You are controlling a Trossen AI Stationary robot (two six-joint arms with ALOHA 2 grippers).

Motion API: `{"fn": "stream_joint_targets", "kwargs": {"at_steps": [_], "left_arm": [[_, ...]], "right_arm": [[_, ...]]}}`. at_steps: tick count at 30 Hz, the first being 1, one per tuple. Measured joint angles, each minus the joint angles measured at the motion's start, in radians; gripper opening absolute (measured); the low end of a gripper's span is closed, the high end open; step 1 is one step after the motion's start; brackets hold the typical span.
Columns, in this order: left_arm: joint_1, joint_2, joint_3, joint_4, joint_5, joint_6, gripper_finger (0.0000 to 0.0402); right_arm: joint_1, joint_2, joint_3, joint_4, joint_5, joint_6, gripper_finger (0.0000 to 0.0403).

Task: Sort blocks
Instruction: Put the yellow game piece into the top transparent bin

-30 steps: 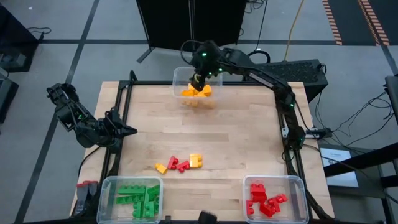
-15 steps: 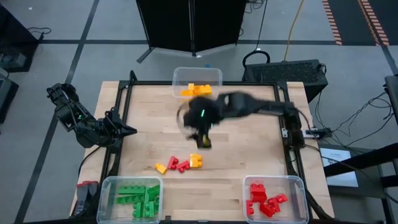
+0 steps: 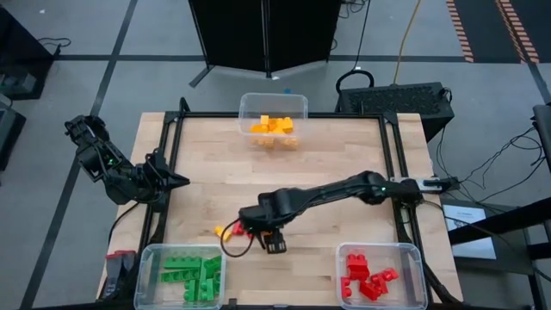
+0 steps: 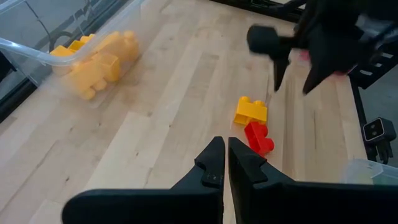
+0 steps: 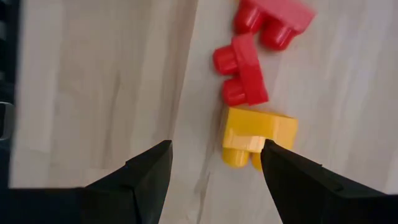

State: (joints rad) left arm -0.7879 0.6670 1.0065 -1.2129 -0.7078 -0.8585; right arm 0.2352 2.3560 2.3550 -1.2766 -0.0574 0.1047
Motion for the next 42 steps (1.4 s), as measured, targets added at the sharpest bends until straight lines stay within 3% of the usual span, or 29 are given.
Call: {"fn": "stream_joint_targets", "kwargs": {"at_steps": [8,24,42], "left_arm": [[0.0,0.0,0.0,-0.001,0.01,0.001,0.0003],[0.0,0.0,0.0,-0.008,0.068,0.021,0.0003],[0.0,0.0,0.0,-0.002,0.068,0.028,0.0003]], "right_arm": [[-0.021,0.098,0.0,0.009,-0.032,-0.008,0.0248],[-0.035,0.097,0.0,0.024,0.059,-0.008,0.0372],[-0.052,0.212,0.002,-0.006,0.056,0.053,0.0382]]}}
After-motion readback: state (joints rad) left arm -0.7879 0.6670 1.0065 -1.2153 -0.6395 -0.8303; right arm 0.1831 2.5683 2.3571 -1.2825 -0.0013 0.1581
